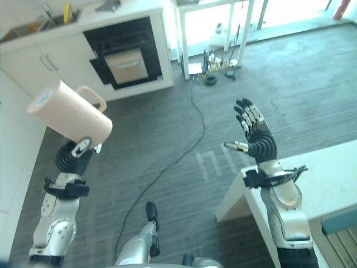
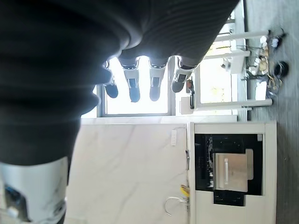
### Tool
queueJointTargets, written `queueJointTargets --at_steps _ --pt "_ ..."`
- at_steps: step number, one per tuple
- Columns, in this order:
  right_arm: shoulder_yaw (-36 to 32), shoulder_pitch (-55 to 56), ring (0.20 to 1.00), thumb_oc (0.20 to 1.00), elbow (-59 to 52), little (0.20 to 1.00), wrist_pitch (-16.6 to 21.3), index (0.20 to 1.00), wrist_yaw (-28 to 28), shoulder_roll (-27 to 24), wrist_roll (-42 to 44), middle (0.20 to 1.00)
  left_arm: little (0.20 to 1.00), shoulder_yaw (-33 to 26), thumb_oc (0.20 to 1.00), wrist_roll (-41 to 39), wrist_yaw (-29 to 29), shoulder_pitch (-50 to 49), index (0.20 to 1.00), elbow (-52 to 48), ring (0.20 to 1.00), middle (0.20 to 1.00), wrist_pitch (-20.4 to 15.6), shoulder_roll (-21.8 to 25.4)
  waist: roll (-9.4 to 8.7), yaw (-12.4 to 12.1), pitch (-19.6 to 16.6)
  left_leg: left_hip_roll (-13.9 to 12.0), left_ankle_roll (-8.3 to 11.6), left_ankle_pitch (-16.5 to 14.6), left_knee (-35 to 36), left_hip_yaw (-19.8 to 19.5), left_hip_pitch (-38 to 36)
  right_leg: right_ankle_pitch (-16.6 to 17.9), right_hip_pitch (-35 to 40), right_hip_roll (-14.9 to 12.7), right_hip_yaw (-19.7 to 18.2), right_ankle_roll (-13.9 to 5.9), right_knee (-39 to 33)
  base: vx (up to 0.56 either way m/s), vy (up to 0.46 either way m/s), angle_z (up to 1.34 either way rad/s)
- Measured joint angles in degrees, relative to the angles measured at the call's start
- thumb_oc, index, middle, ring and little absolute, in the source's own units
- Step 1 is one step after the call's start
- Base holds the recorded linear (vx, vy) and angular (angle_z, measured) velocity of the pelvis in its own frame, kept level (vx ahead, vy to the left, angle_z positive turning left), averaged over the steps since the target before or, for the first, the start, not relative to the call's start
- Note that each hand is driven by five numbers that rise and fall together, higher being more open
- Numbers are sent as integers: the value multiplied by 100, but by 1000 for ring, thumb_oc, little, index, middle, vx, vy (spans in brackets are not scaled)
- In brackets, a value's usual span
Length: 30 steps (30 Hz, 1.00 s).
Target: Place the dishes in the dishwasher.
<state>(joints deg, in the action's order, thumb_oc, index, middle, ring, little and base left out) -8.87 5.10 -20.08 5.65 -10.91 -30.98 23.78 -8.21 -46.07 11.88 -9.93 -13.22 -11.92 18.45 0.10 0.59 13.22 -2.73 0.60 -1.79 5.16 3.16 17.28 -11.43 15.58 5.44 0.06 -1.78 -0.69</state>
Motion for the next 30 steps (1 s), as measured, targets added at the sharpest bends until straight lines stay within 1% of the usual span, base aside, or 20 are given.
queueJointTargets --at_steps 1,2,3,4,9,11,12,13,14,15,16,18,20,21,22,23,24,26,28,30 --pt "-214 33 1000 1000 -28 1000 2 1000 -11 16 4 1000 200 -193 200 -3 -50 -53 200 -36 200 200 -36 -81 -94 7 -12 214 -51 -5 -452 146 105 -80 179 -53 -85 -63 19 641 543 -114" --pt "-354 50 1000 1000 -196 1000 10 1000 -6 18 11 1000 200 -69 200 1 -61 93 200 -188 200 200 -62 -92 -163 25 -46 502 -759 61 -1259 1018 -8 -140 388 -97 -68 -160 296 516 445 -65" --pt "-294 94 1000 1000 -365 1000 20 1000 -4 6 66 1000 200 96 200 2 -56 231 200 -228 200 200 -67 -46 2 45 -140 634 -1251 118 -1084 1271 -390 -141 408 103 -15 -163 717 400 318 -58" --pt "-233 227 1000 1000 -575 1000 27 1000 -6 175 144 1000 200 269 200 3 -52 472 200 -239 200 200 -35 141 -140 22 -205 807 -1627 913 -618 736 -832 -230 433 98 89 -275 1272 245 251 -22" --pt "-207 338 1000 1000 -1067 1000 39 1000 140 342 109 1000 200 496 200 14 -30 1617 200 -482 200 200 131 132 -226 195 -383 1009 -1346 925 -44 -293 -1830 -691 -1098 -909 364 -572 3497 266 280 51" --pt "-51 236 1000 1000 -887 1000 22 1000 192 521 -19 1000 200 397 200 18 -37 1477 200 -475 200 200 228 227 -257 7 -432 949 -1055 717 -286 -269 -2163 -51 -1937 -1201 242 -1203 3871 268 319 88" --pt "-66 239 1000 1000 -890 1000 25 1000 185 640 -35 1000 200 336 200 19 -35 1330 200 -466 200 200 275 258 -375 -71 -484 984 -832 436 -696 -251 -2122 287 -1981 -1154 305 -939 3835 328 429 46" --pt "-119 226 1000 1000 -896 1000 46 1000 181 1040 -143 1000 200 318 200 19 -44 888 200 -780 200 200 334 189 -410 -369 -494 1136 -1256 -399 -1752 114 -1566 1069 -2533 -1218 248 -912 5041 263 325 26" --pt "-144 261 1000 1000 -911 1000 87 1000 172 930 -175 1000 200 387 200 25 -41 725 200 -1026 200 200 356 193 -44 -226 -608 915 -1223 107 -704 40 -1900 1248 -2865 -1234 840 -794 5738 150 133 -11" --pt "62 230 1000 1000 -660 1000 67 1000 163 1034 -240 1000 200 353 200 75 -23 645 200 -990 200 200 323 272 -305 -278 -661 1127 -1002 211 -510 136 -2187 983 -3087 -1507 611 -735 5834 141 18 5" --pt "204 194 1000 1000 -556 1000 68 1000 155 919 -246 1000 200 355 200 113 -92 641 200 -930 200 200 331 250 -240 -239 -682 1106 -935 94 -475 132 -2254 736 -3215 -1481 554 -633 5499 170 -43 -8" --pt "178 185 1000 1000 -414 1000 73 1000 173 588 -238 1000 200 351 200 151 -111 691 200 -886 200 200 354 346 -162 -86 -707 962 -694 -44 -409 34 -2456 415 -3050 -1075 924 -190 3332 185 -61 11" --pt "150 129 1000 1000 -312 1000 102 1000 192 563 -236 1000 200 351 200 164 -106 659 200 -789 200 200 347 339 -211 -113 -722 905 -509 -156 -415 47 -2635 799 -2511 -608 1201 49 1262 141 -18 -4" --pt "150 125 1000 1000 -317 1000 104 1000 191 548 -234 1000 200 354 200 168 -111 582 200 -724 200 200 330 320 -312 -126 -735 1021 -360 -248 -450 52 -2786 1423 -2224 -519 1178 513 707 123 -12 -15" --pt "227 48 1000 1000 -302 1000 75 1000 201 521 -231 1000 200 381 200 174 -125 425 200 -635 200 200 332 126 -333 -192 -670 1096 -208 -480 -1302 26 -2453 1496 -1864 -652 1056 600 348 182 -42 -18" --pt "239 -32 1000 1000 -312 1000 77 1000 199 506 -230 1000 200 389 200 177 -116 385 200 -647 200 200 327 112 -371 -222 -647 1081 -340 -602 -1357 20 -2260 1533 -1711 -716 995 555 170 184 -77 -15" --pt "247 -177 1000 1000 -297 1000 83 1000 215 448 -230 1000 200 401 200 193 -120 445 200 -656 200 200 268 78 -133 -187 -636 521 -87 -157 -850 4 -1976 1478 -1567 -512 1041 468 104 195 -116 -11" --pt "268 52 1000 1000 -302 1000 95 1000 253 450 -215 1000 200 411 200 222 -121 449 200 -668 200 200 257 57 -22 27 -617 508 -66 -165 -418 -241 -2270 1340 -1416 -527 822 271 160 330 -289 35" --pt "58 307 1000 1000 -432 1000 75 1000 259 425 -192 1000 200 449 200 220 -112 608 200 -540 200 200 353 23 302 325 -417 398 -157 4 -280 -770 -2419 713 -2077 -518 288 -215 1437 266 -267 106" --pt "88 401 1000 1000 -624 1000 26 1000 248 424 -113 1000 200 333 200 215 -73 608 200 -548 200 200 359 112 326 454 -388 444 -123 -3 -256 -999 -2511 857 -2325 -876 115 -621 950 200 -241 87"
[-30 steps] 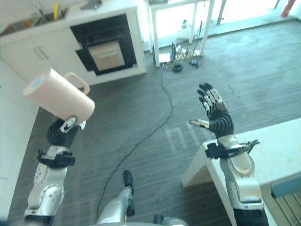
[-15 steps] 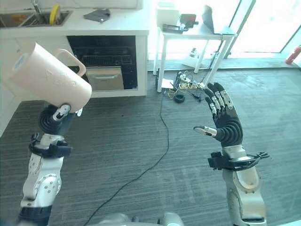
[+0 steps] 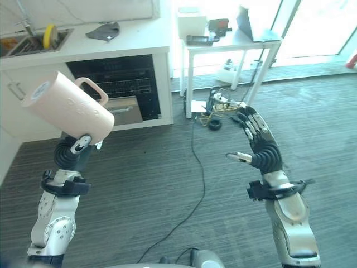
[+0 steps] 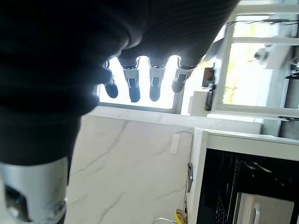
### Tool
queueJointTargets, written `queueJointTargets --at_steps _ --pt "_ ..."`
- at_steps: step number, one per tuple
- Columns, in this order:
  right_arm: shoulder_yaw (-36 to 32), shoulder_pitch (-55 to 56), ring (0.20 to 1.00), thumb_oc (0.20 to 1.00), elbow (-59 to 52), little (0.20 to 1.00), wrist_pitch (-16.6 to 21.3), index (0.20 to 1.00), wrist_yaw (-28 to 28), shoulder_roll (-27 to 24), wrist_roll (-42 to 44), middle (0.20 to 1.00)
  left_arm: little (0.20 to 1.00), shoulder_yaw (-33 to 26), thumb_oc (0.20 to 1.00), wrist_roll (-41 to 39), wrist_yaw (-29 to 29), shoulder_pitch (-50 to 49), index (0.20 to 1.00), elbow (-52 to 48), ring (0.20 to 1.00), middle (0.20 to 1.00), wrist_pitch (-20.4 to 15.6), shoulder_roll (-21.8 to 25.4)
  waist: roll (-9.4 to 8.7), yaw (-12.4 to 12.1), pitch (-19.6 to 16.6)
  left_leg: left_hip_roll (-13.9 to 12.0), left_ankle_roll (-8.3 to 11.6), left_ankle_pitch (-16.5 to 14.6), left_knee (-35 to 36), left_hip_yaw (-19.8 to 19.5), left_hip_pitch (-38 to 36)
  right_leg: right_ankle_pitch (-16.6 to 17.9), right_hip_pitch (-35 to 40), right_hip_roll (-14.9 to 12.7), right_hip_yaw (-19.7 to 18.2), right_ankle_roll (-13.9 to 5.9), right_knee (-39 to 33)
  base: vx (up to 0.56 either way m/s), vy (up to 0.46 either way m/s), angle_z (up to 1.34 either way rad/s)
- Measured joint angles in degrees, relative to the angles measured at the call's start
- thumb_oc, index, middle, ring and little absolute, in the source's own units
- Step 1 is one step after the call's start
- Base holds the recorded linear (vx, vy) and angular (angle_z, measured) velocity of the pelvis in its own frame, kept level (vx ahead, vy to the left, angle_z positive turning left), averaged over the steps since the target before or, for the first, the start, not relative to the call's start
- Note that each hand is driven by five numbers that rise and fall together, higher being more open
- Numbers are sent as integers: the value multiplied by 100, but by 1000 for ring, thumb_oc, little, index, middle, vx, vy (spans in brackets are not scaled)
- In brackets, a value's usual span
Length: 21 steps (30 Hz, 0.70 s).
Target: Place the dishes in the dishwasher.
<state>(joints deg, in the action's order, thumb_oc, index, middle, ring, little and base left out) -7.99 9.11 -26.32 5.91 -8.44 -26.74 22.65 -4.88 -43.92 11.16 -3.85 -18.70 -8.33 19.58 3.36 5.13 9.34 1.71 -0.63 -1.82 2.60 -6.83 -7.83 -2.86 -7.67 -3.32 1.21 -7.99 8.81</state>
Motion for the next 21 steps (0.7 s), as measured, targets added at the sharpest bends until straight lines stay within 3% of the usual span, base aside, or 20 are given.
queueJointTargets --at_steps 2,3,4,6,9,11,13,14,16,17,19,20,21 --pt "26 20 1000 1000 -47 1000 1 1000 6 6 10 1000 200 -220 200 -20 -6 -128 200 -59 200 200 -10 132 -200 -79 -86 57 64 -70 154 -62 -277 396 -23 -329 -48 -13 -718 251 -320 35" --pt "81 -98 1000 1000 -50 1000 -9 1000 16 4 10 1000 200 -202 200 -49 -17 -134 200 -104 200 200 -35 165 -331 -261 -125 -33 161 -196 155 -115 -443 937 148 -283 87 28 -1038 353 -445 36" --pt "97 -284 1000 1000 -6 1000 -21 1000 32 4 8 1000 200 -162 200 -69 -21 -143 200 -106 200 200 -35 158 -300 -282 -123 -146 252 -257 145 -75 -471 1338 259 -192 283 145 -1192 331 -412 22" --pt "246 -727 1000 1000 230 1000 -96 1000 128 -4 8 1000 200 -42 200 -97 -52 -141 200 -112 200 200 -35 100 -180 -303 -129 -442 305 -268 89 175 -579 1368 519 146 412 526 -1380 211 -252 10" --pt "249 -759 1000 1000 225 1000 -131 1000 159 -102 108 1000 200 -19 200 -120 -97 -235 200 -268 200 200 -36 102 -193 -424 -126 -640 557 -110 -263 593 -601 1119 751 387 469 781 -1378 146 -229 -1" --pt "220 -634 1000 1000 234 1000 -137 1000 158 -121 114 1000 200 -24 200 -121 -88 -257 200 -276 200 200 -35 93 -303 -448 -99 -588 580 -110 -1685 612 85 891 928 335 571 921 -1378 130 -205 29" --pt "196 -597 1000 1000 236 1000 -134 1000 158 -127 114 1000 200 -17 200 -124 -62 -360 200 -279 200 200 -54 35 -352 -560 -74 -575 779 1 -3247 656 895 666 1029 313 606 1231 -1376 87 -63 25" --pt "145 -596 1000 1000 236 1000 -134 1000 160 -91 107 1000 200 -3 200 -151 9 -394 200 -273 200 200 -56 11 -353 -569 -54 -635 718 -76 -3675 900 1325 712 1050 252 777 1168 -1381 62 62 53" --pt "57 -599 1000 1000 236 1000 -134 1000 170 -84 106 1000 200 -9 200 -238 90 -357 200 -279 200 200 -60 22 -398 -475 -25 -765 701 -146 -2860 1486 1610 628 1055 193 1098 1126 -1380 101 218 72" --pt "35 -593 1000 1000 238 1000 -130 1000 158 -70 105 1000 200 -9 200 -246 153 -369 200 -277 200 200 -66 35 -400 -426 -25 -966 705 -133 -1734 1781 1396 585 1146 246 1285 1055 -1377 147 334 59" --pt "-66 -486 1000 1000 262 1000 -111 1000 136 -58 104 1000 200 -4 200 -259 242 -442 200 -279 200 200 -87 53 -387 -299 -31 -1302 745 56 -143 2009 949 493 1161 359 1391 912 -1372 118 281 44" --pt "-161 -363 1000 1000 297 1000 -110 1000 92 -55 103 1000 200 1 200 -281 250 -449 200 -275 200 200 -87 65 -361 -286 -40 -1474 837 203 302 2002 769 521 1154 409 1408 948 -1355 81 236 16" --pt "-215 -257 1000 1000 319 1000 -111 1000 54 -70 103 1000 200 2 200 -370 255 -450 200 -275 200 200 -93 64 -383 -257 -29 -1645 989 345 293 1993 639 512 1153 427 1422 936 -1344 109 265 13"
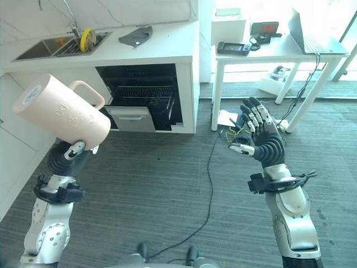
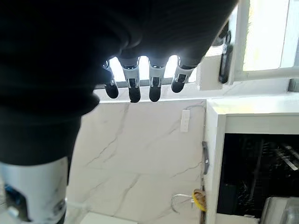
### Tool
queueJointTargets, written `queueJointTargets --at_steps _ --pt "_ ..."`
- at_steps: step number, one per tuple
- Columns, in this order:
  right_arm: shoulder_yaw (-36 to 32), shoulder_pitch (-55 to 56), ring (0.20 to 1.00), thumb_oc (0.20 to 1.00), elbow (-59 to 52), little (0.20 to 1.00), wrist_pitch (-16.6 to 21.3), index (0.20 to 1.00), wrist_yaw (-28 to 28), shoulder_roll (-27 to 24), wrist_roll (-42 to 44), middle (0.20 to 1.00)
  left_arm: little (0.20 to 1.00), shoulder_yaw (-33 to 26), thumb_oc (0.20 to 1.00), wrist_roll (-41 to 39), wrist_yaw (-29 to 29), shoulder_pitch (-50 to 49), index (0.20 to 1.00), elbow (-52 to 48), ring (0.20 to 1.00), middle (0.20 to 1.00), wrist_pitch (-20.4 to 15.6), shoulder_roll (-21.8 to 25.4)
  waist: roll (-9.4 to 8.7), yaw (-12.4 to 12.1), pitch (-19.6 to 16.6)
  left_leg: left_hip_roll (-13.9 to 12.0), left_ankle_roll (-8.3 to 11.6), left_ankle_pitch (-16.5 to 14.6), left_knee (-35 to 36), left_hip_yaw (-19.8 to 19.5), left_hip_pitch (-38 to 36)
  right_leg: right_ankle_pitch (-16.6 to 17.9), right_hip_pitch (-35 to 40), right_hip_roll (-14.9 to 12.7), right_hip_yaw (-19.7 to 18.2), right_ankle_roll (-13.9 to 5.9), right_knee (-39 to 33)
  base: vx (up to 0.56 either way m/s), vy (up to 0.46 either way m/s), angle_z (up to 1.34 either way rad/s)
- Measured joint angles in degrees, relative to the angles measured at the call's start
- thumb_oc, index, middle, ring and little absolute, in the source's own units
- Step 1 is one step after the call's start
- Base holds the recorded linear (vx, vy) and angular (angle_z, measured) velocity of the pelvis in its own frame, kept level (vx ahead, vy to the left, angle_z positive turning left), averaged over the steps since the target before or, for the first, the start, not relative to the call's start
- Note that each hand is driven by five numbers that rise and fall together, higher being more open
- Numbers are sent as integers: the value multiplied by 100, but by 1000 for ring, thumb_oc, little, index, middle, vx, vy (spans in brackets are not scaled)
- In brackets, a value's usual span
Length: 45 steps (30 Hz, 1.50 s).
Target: Place the dishes in the dishwasher.
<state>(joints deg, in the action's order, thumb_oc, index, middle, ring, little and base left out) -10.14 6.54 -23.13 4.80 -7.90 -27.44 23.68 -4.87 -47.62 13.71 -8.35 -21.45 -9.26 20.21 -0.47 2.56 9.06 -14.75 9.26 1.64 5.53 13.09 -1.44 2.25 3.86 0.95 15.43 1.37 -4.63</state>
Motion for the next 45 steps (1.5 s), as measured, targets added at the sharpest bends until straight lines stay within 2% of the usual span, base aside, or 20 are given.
queueJointTargets --at_steps 1,3,5,7,10,11,14,15,18,20,22,24,26,27,28,31,34,37,40,45 --pt "-11 26 1000 1000 -1 1000 8 1000 -16 -12 0 1000 200 2 200 -99 1 23 200 10 200 200 -6 -9 -12 78 2 -154 145 80 0 -3 -94 0 -1 1 41 -1 0 133 343 17" --pt "-2 18 1000 1000 6 1000 17 1000 -39 -20 3 1000 200 50 200 -99 47 165 200 101 200 200 -51 -55 3 160 -6 -251 210 117 -3 -20 -191 0 -4 -15 94 0 10 111 351 13" --pt "-33 23 1000 1000 -4 1000 41 1000 -79 -152 9 1000 200 41 200 -104 88 178 200 123 200 200 -90 -54 48 169 -18 -159 206 120 2 -87 -368 -1 0 -63 105 1 40 95 369 2" --pt "-228 55 1000 1000 -14 1000 76 1000 -106 -174 8 1000 200 41 200 -122 116 297 200 132 200 200 -99 -90 160 229 -68 -121 189 131 1 88 -381 -9 3 -70 283 -12 21 148 492 42" --pt "-257 72 1000 1000 -29 1000 79 1000 -111 -194 12 1000 200 42 200 -124 117 468 200 170 200 200 -88 -183 382 221 -133 172 20 134 -6 32 -387 31 -33 -238 442 -239 76 124 375 41" --pt "-294 128 1000 1000 -35 1000 73 1000 -115 -38 11 1000 200 23 200 -125 121 495 200 214 200 200 -84 -246 369 129 -120 360 -30 163 2 4 -402 20 -41 -433 446 -357 153 106 323 28" --pt "-238 299 1000 1000 -309 1000 77 1000 -118 134 4 1000 200 19 200 -124 120 496 200 216 200 200 35 -243 117 60 -138 1098 -368 -62 -7 -46 -397 -58 -243 -1260 431 -748 745 123 297 29" --pt "-193 307 1000 1000 -339 1000 75 1000 -115 171 5 1000 200 24 200 -122 120 512 200 216 200 200 75 -239 32 15 -140 1256 -487 -96 -6 -57 -417 -43 -292 -1459 414 -816 924 101 201 22" --pt "-141 319 1000 1000 -372 1000 75 1000 -158 337 5 1000 200 -40 200 -118 120 506 200 210 200 200 171 -15 -179 -107 -191 1395 -674 -95 -39 -9 -468 75 -623 -1701 395 -869 1551 54 78 4" --pt "-116 271 1000 1000 -329 1000 85 1000 -181 378 4 1000 200 -134 200 -112 93 501 200 230 200 200 210 92 -215 -108 -167 1337 -676 -100 -40 -9 -467 39 -724 -1622 406 -921 1577 29 -44 -9" --pt "85 -16 1000 1000 -152 1000 90 1000 -192 381 1 1000 200 -175 200 -120 13 535 200 248 200 200 207 257 -243 -143 -173 1205 -676 -101 -40 17 -466 128 -568 -1323 420 -952 705 16 -85 -10" --pt "76 -142 1000 1000 -154 1000 115 1000 -221 370 0 1000 200 -177 200 -121 -35 638 200 239 200 200 195 251 -285 -170 -193 1259 -664 -110 -40 -6 -495 455 -383 -1402 412 -926 193 86 -113 14" --pt "238 -245 1000 1000 -102 1000 117 1000 -229 371 -4 1000 200 -115 200 -120 -159 616 200 225 200 200 117 185 -329 -271 -213 1291 -620 -139 -38 -24 -606 783 -95 -1438 297 -1126 -73 101 -109 5" --pt "301 -255 1000 1000 -71 1000 103 1000 -227 357 -4 1000 200 -92 200 -120 -218 576 200 213 200 200 108 164 -363 -357 -219 1304 -569 -165 -36 -18 -683 648 35 -1429 223 -1119 -74 73 -96 -3" --pt "303 -288 1000 1000 -67 1000 102 1000 -212 297 -3 1000 200 -80 200 -115 -256 504 200 194 200 200 97 76 -282 -383 -205 1251 -529 -152 -35 -15 -736 476 91 -1395 235 -1041 -48 55 -77 -6" --pt "292 -322 1000 1000 -42 1000 80 1000 -99 -16 -3 1000 200 50 200 -77 -308 338 200 118 200 200 84 -33 94 -387 -221 932 -444 -109 -30 -13 -719 419 106 -1068 255 -935 -46 31 -56 -5" --pt "282 -317 1000 1000 -43 1000 64 1000 -87 -127 -3 1000 200 20 200 -79 -359 340 200 110 200 200 67 -35 210 -335 -275 725 -409 -86 -1 -24 -675 331 79 -861 278 -805 -47 2 -57 0" --pt "277 -153 1000 1000 -43 1000 70 1000 -72 -113 -1 1000 200 -11 200 -84 -404 340 200 111 200 200 64 -36 167 -306 -362 682 -286 -3 -33 -170 -602 343 79 -821 402 -712 -46 -14 -41 5" --pt "238 192 1000 1000 -20 1000 230 1000 294 -108 3 1000 200 -4 200 -68 -751 331 200 118 200 200 -290 -129 106 -266 -411 770 -304 -5 -35 -351 -550 271 76 -763 -195 -771 -42 -24 -2 13" --pt "240 451 1000 1000 -34 1000 239 1000 337 -46 1 1000 200 -7 200 -67 -709 359 200 112 200 200 -435 -155 42 -110 -485 781 -322 5 -35 -475 -535 173 135 -765 -315 -847 -44 4 -43 12"
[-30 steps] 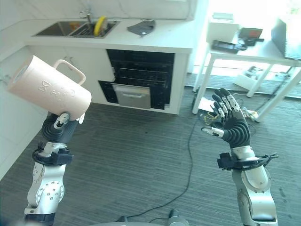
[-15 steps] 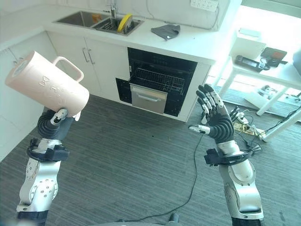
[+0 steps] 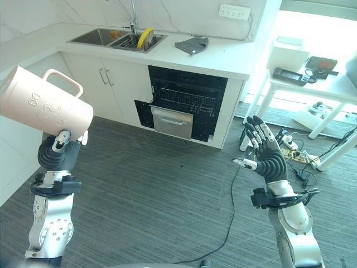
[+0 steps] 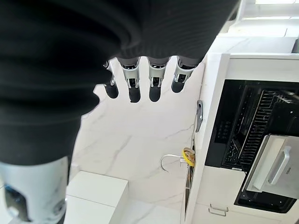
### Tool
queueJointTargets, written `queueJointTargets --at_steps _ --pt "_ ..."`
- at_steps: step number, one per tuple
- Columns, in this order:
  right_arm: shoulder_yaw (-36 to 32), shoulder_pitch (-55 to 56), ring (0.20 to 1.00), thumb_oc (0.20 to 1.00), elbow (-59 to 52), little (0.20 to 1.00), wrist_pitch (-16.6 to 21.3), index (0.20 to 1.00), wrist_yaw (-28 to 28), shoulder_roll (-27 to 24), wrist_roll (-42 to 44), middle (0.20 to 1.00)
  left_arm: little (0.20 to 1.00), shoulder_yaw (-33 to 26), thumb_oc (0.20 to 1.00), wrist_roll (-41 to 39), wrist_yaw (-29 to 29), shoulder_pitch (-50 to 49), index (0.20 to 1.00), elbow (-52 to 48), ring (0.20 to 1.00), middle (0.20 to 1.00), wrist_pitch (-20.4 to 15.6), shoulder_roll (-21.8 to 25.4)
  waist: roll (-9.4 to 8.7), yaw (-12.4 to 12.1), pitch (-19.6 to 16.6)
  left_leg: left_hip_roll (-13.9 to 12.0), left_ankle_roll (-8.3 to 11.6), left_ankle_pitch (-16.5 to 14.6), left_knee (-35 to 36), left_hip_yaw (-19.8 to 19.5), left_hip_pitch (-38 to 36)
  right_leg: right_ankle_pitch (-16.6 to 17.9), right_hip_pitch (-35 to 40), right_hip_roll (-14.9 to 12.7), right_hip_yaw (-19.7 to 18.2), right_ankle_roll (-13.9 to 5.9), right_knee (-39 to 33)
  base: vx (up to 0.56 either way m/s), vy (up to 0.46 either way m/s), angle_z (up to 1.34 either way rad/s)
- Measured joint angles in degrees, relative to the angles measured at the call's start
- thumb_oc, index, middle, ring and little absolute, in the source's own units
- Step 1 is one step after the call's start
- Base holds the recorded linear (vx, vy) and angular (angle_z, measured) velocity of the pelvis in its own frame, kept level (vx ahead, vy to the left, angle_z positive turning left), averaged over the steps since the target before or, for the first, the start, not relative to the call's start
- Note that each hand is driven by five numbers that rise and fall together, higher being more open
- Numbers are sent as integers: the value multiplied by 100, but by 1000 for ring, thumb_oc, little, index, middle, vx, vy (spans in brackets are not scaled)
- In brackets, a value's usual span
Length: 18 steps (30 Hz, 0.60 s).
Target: Place the dishes in the dishwasher.
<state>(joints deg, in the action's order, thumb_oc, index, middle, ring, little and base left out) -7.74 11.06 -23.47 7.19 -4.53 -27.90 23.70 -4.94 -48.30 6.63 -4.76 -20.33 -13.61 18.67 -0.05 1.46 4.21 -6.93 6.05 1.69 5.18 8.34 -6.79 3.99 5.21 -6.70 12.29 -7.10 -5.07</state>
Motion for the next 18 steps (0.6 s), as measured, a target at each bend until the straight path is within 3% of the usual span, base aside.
queueJointTargets --at_steps 8,9,10,11,12,13,14,15,16,17,18 --pt "37 -41 1000 1000 -1 1000 0 1000 -14 42 3 1000 200 -6 200 -10 39 -43 200 0 200 200 25 22 56 11 -74 -10 -43 15 -9 61 -32 -57 -37 42 -226 -19 0 18 -135 -3" --pt "50 -60 1000 1000 33 1000 -1 1000 -29 46 3 1000 200 -13 200 -17 40 -31 200 11 200 200 32 36 29 6 -55 -27 -80 -76 -403 26 170 -150 -120 54 -325 31 63 -15 -184 -8" --pt "62 -69 1000 1000 91 1000 -14 1000 -63 48 3 1000 200 -22 200 -18 38 -36 200 21 200 200 51 52 -106 -16 -41 8 -84 -109 -1104 -39 553 -325 -309 43 -626 191 351 -56 -155 5" --pt "38 -168 1000 1000 114 1000 -14 1000 -79 28 4 1000 200 -68 200 -20 39 17 200 27 200 200 59 74 -275 -26 80 -7 70 -24 -2488 -121 1330 -622 -669 50 -773 461 1056 3 -60 0" --pt "8 -302 1000 1000 117 1000 3 1000 -113 1 4 1000 200 -154 200 -27 39 -5 200 21 200 200 52 102 -425 -115 220 -46 667 650 -4153 -419 2255 -1027 -1122 76 -751 775 2052 113 54 2" --pt "-54 -334 1000 1000 121 1000 39 1000 -138 26 -2 1000 200 -182 200 -30 29 -72 200 39 200 200 55 42 -562 -89 314 26 863 1558 -5316 -806 3076 -1333 -1246 -3 -838 737 2446 232 150 -4" --pt "-58 -293 1000 1000 219 1000 88 1000 -164 171 -3 1000 200 -186 200 -31 32 -186 200 110 200 200 50 -76 -537 -98 325 -34 409 1075 -5694 -769 3604 -1310 -1163 -10 -786 755 2375 308 221 -30" --pt "19 -304 1000 1000 295 1000 56 1000 -211 174 -2 1000 200 -253 200 -53 21 -190 200 189 200 200 46 -88 -570 -92 317 -175 57 597 -4700 -359 3634 -1113 -1104 -75 -602 739 2015 442 385 -83" --pt "16 -331 1000 1000 266 1000 28 1000 -237 131 5 1000 200 -347 200 -54 29 -141 200 220 200 200 48 -50 -548 -20 325 -325 -22 371 -3341 -23 3313 -717 -943 -50 -461 643 1415 533 560 -109" --pt "-1 -329 1000 1000 254 1000 -3 1000 -234 134 7 1000 200 -368 200 -54 29 -72 200 312 200 200 54 -40 -498 58 362 -334 -50 254 -2768 52 2959 -550 -764 -24 -374 553 1115 564 644 -101" --pt "-35 -219 1000 1000 250 1000 -1 1000 -306 96 13 1000 200 -375 200 -53 63 -88 200 513 200 200 35 -53 -421 235 325 -409 -184 104 -1939 -66 2589 -441 -653 87 -352 244 862 426 547 -83"
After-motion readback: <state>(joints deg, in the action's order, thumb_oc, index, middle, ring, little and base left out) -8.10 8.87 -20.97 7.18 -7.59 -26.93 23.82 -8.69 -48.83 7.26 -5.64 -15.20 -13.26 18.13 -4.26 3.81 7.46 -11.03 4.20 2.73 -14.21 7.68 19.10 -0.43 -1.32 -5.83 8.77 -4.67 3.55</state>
